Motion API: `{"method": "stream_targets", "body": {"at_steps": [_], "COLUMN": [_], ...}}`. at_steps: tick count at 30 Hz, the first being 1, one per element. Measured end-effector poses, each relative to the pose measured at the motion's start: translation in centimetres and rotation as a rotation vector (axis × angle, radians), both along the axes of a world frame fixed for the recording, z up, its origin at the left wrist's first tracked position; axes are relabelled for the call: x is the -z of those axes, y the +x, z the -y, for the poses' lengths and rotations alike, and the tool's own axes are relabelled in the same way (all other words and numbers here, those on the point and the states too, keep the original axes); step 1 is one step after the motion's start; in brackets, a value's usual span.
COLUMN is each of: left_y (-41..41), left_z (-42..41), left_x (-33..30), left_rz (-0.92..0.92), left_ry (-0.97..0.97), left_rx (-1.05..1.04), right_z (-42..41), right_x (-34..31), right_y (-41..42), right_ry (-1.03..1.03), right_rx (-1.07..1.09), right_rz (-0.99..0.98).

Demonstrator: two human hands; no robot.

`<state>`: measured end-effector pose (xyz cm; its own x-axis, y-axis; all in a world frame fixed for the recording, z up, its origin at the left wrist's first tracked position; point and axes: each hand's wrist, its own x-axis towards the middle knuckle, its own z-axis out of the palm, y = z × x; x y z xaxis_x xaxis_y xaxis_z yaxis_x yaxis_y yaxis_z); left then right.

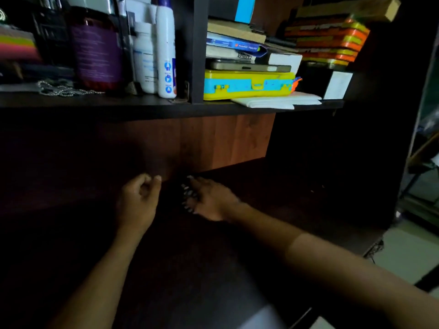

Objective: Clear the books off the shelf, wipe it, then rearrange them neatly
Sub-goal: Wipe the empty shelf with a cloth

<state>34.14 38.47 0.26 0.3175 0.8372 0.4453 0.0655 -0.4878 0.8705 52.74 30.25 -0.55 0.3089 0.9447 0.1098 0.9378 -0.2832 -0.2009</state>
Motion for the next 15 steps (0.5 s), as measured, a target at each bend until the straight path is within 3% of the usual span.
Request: {"method": "stream_targets", "body": {"at_steps": [3, 6, 8, 10, 15], "left_y": [-1.5, 0.2, 1.2, 1.3, 0.3], "left_z": [-2.0, -2.3, -2.1, -1.9, -0.7], "left_x": [0.5, 0.7, 1.1, 1.5, 1.0], "left_rz": [-0.089, -0.226, -0.331, -0.402, -0.494], "left_ry": [0.109, 0.112, 0.152, 0.174, 0.251], "left_rx": [-0.135, -0.030, 0.061, 0.099, 0.117], "right_z": [3.2, 7.3, 7.5, 5.8, 2.2], "right_x": [-0.2, -1.0, -1.4, -1.5, 0.1], "right_y": [9.8, 15.8, 14.2, 9.1, -6.6], "right_ry": [-0.062, -0.054, 0.008, 0.038, 0.068], "right_rx": [0.297, 0.555, 0.648, 0.547, -0.018], "right_rz": [0.101, 0.170, 0.120, 0.060, 0.039]}}
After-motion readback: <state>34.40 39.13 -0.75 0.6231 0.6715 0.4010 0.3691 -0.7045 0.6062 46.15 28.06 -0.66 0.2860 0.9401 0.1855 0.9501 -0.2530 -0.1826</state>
